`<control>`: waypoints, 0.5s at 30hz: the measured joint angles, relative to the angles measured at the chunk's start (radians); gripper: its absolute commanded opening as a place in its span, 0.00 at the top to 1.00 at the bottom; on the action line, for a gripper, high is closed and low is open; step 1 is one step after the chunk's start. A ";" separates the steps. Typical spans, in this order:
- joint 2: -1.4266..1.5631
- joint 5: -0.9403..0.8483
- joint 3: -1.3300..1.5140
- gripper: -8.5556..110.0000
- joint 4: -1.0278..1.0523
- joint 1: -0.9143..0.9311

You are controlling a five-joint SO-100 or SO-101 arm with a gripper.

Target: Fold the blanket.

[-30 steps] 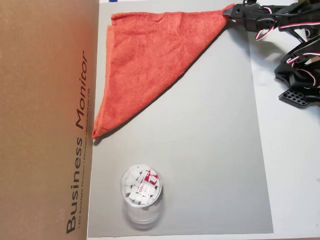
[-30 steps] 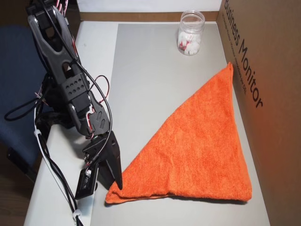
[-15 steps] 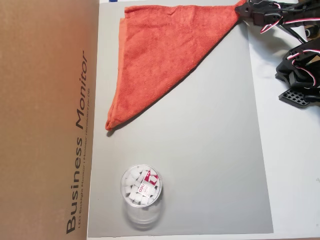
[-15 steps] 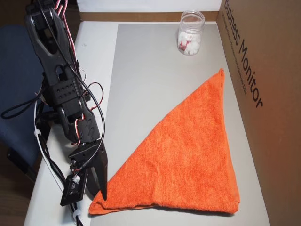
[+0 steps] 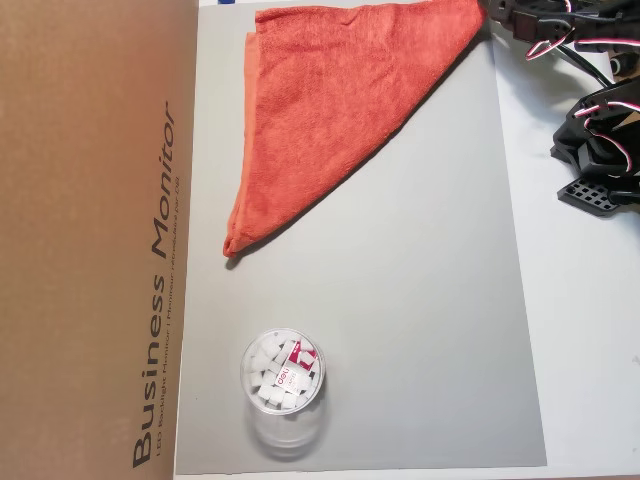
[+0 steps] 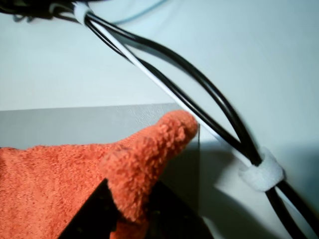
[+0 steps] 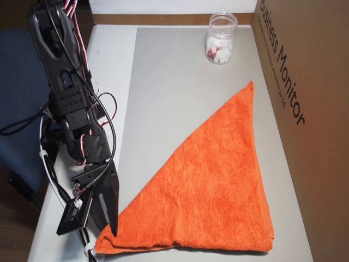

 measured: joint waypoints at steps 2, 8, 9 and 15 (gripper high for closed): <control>0.034 0.000 0.000 0.93 0.000 0.000; 0.137 -0.006 0.000 0.93 0.000 0.000; 0.149 -0.006 0.000 0.93 0.000 0.000; 0.222 -0.006 0.002 0.93 0.000 -0.026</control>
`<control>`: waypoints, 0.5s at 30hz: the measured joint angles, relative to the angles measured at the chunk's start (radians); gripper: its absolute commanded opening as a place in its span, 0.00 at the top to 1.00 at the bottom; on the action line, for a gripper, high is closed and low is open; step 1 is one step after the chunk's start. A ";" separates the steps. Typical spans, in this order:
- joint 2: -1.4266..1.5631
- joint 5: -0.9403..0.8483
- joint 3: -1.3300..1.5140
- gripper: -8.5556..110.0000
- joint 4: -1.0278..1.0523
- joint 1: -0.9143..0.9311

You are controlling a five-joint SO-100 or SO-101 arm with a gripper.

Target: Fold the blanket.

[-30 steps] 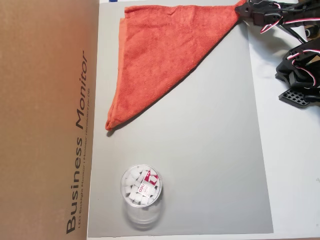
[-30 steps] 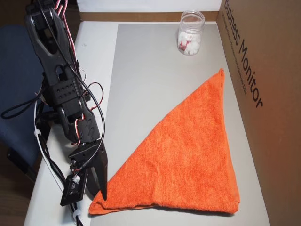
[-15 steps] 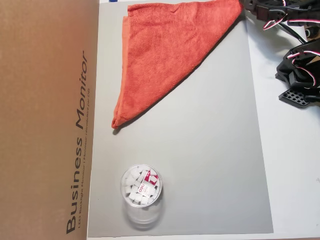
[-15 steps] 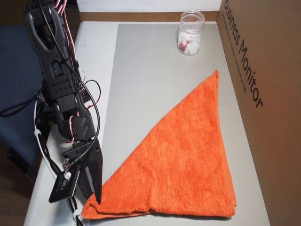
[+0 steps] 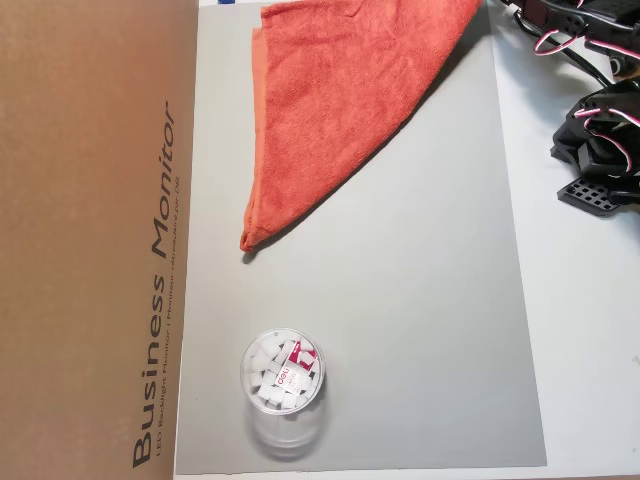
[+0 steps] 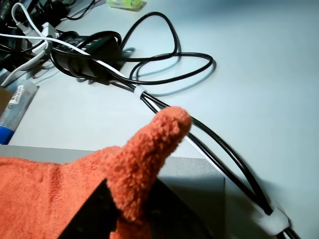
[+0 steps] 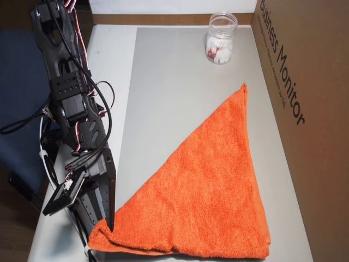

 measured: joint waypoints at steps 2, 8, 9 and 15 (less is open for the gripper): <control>0.028 0.000 0.000 0.93 0.000 -0.012; 0.087 0.000 -0.025 0.93 0.000 -0.083; 0.092 0.000 -0.037 0.93 0.000 -0.098; 0.094 0.000 -0.124 0.93 0.000 -0.189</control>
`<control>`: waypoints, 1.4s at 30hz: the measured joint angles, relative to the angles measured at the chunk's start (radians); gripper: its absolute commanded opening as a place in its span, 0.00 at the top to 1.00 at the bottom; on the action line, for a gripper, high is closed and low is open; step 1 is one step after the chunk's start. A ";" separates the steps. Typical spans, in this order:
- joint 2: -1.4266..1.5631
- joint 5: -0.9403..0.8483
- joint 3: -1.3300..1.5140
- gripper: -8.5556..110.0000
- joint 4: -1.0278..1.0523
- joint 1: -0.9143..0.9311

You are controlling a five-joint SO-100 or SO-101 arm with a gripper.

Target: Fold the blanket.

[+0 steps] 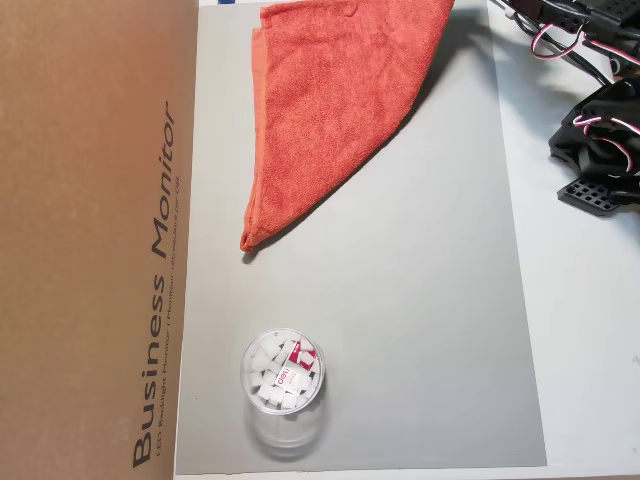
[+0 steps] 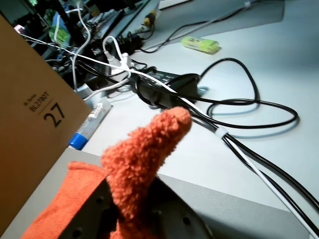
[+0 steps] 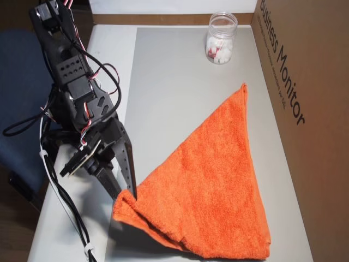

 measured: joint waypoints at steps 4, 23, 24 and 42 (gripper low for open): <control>0.000 0.000 -0.038 0.93 0.000 -0.054; 0.000 -0.006 -0.198 0.93 0.000 -0.339; 0.000 -0.006 -0.201 0.93 0.000 -0.351; -0.341 -0.172 -0.554 0.93 0.000 -0.563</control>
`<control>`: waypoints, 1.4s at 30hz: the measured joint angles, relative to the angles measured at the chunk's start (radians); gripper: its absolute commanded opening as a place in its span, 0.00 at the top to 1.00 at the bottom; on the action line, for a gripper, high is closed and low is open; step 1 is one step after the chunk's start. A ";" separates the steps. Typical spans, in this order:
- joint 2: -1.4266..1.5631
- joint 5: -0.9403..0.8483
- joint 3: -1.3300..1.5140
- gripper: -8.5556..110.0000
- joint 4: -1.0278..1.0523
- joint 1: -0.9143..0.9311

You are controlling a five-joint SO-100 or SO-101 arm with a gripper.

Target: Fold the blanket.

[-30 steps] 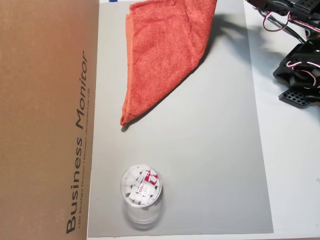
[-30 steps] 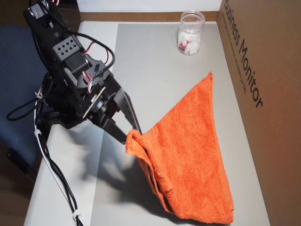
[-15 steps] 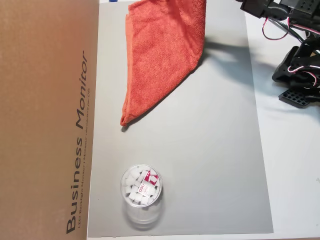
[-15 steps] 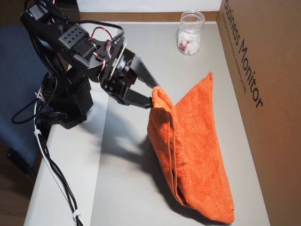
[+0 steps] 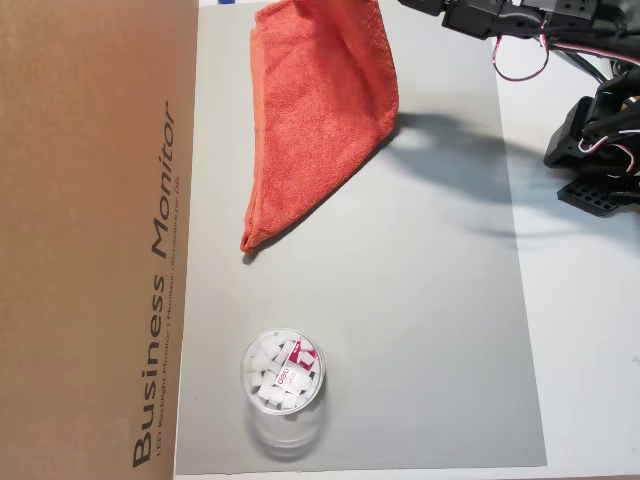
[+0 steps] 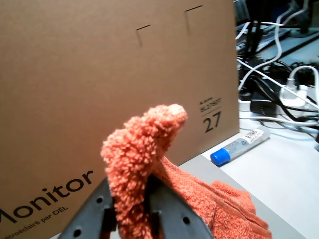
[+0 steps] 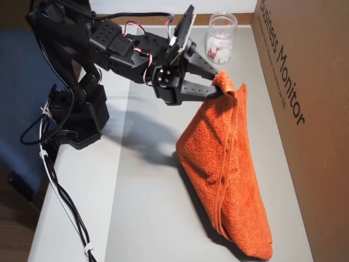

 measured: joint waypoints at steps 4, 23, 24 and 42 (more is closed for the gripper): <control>-0.103 -0.055 -0.089 0.93 0.000 -0.049; -0.342 -0.302 -0.236 0.93 0.000 -0.290; -0.347 -0.311 -0.236 0.93 0.000 -0.299; -0.476 -0.448 -0.238 0.93 0.000 -0.379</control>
